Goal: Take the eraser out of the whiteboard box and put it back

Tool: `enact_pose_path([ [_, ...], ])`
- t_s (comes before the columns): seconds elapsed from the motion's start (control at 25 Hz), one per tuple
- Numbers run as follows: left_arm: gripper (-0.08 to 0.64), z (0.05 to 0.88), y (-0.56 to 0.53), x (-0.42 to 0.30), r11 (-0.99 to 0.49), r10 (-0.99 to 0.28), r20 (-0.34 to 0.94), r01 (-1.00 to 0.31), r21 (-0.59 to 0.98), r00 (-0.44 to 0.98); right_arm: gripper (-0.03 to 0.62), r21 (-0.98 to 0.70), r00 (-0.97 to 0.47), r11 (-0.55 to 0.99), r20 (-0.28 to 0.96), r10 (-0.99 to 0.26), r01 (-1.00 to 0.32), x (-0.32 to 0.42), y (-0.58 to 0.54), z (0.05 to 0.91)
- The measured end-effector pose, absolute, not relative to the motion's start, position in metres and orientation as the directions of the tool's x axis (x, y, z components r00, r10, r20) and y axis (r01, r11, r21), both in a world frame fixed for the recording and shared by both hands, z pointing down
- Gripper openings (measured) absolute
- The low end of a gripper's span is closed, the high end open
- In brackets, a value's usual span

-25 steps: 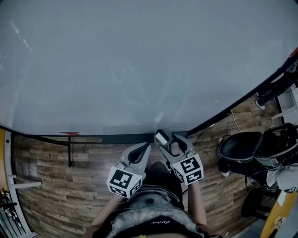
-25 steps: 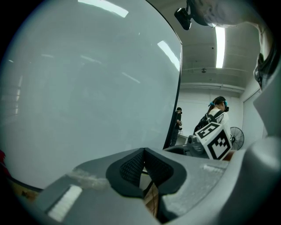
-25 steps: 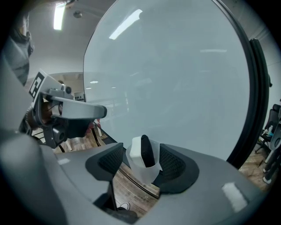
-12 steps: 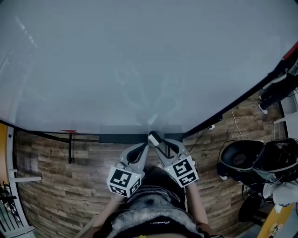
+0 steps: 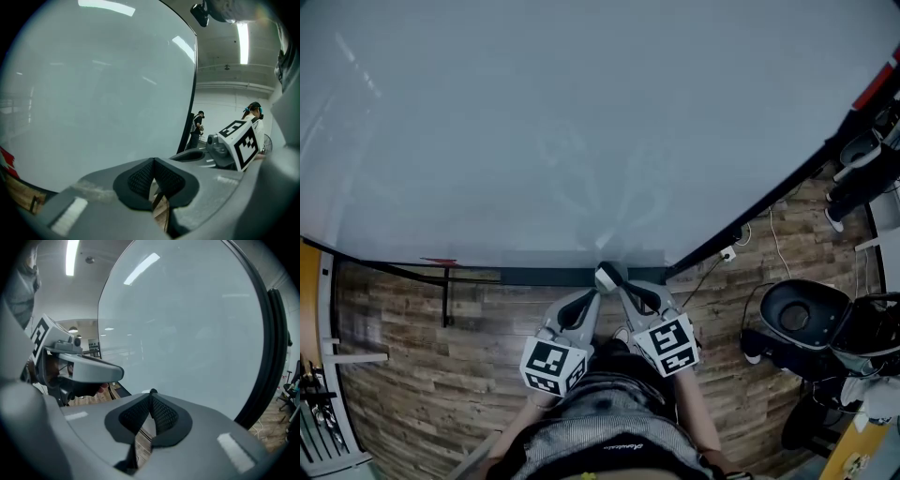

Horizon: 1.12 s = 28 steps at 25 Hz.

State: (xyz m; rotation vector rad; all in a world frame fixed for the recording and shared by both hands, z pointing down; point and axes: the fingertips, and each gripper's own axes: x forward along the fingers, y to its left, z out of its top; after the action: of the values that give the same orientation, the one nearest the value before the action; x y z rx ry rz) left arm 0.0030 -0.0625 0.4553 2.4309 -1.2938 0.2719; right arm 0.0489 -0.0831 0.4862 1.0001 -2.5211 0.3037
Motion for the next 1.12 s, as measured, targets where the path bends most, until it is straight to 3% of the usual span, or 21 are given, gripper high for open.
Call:
enact_pose_path([
  [0.32, 0.0, 0.459, -0.061, 0.011, -0.519, -0.758, 0.33, -0.826, 0.218, 0.563, 0.003, -0.058, -0.675, 0.724, 0.419, -0.608, -0.688, 0.048, -0.075, 0.479],
  [0.76, 0.0, 0.435, -0.064, 0.013, -0.526, -0.79, 0.265, -0.833, 0.173, 0.553, 0.003, -0.041, -0.722, 0.741, 0.267, -0.638, -0.67, 0.035, -0.072, 0.436],
  [1.12, 0.0, 0.396, -0.068, 0.013, -0.514, -0.842, 0.134, -0.853, 0.09, 0.522, 0.005, -0.005, -0.728, 0.738, 0.174, -0.663, -0.674, 0.034, -0.073, 0.396],
])
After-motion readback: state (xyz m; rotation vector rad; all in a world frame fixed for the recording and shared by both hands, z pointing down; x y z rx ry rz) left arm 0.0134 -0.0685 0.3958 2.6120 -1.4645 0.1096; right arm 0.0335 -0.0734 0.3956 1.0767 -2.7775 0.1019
